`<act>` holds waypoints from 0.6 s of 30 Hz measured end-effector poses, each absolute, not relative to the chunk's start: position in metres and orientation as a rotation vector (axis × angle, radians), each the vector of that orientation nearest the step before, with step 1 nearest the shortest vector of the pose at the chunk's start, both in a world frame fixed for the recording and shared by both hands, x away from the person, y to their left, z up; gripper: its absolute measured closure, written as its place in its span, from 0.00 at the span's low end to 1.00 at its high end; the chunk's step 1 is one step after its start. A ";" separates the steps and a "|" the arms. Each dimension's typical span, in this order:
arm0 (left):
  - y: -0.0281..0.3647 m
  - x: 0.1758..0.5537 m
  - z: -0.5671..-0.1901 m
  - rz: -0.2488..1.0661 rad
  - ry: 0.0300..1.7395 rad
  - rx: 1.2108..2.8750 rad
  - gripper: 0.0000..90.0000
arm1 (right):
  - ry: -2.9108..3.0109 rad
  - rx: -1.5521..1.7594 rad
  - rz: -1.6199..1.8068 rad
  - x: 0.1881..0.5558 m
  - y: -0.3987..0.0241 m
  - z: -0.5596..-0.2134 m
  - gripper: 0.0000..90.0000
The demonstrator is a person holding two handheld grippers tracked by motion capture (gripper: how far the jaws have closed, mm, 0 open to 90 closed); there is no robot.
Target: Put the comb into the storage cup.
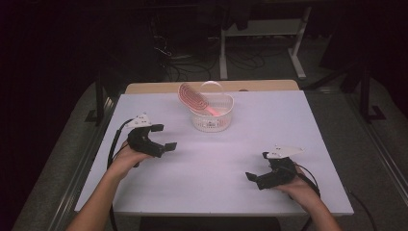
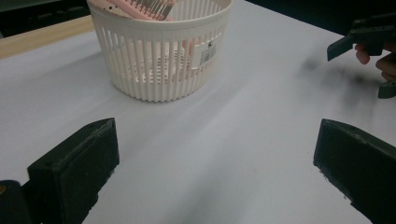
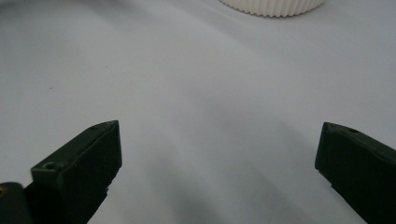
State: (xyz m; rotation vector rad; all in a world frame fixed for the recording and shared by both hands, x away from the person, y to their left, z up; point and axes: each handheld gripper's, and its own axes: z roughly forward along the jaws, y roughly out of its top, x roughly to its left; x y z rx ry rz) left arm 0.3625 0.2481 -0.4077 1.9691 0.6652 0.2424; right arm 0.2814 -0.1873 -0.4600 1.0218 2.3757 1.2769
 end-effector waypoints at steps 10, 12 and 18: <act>0.256 0.343 -0.419 0.247 0.673 1.991 0.00 | 2.379 1.018 1.272 0.281 -0.187 -0.460 0.00; 0.258 0.340 -0.422 0.248 0.676 1.994 0.00 | 2.378 1.018 1.274 0.281 -0.187 -0.460 0.00; 0.263 0.333 -0.426 0.255 0.687 1.988 0.00 | 2.380 1.017 1.271 0.281 -0.186 -0.460 0.00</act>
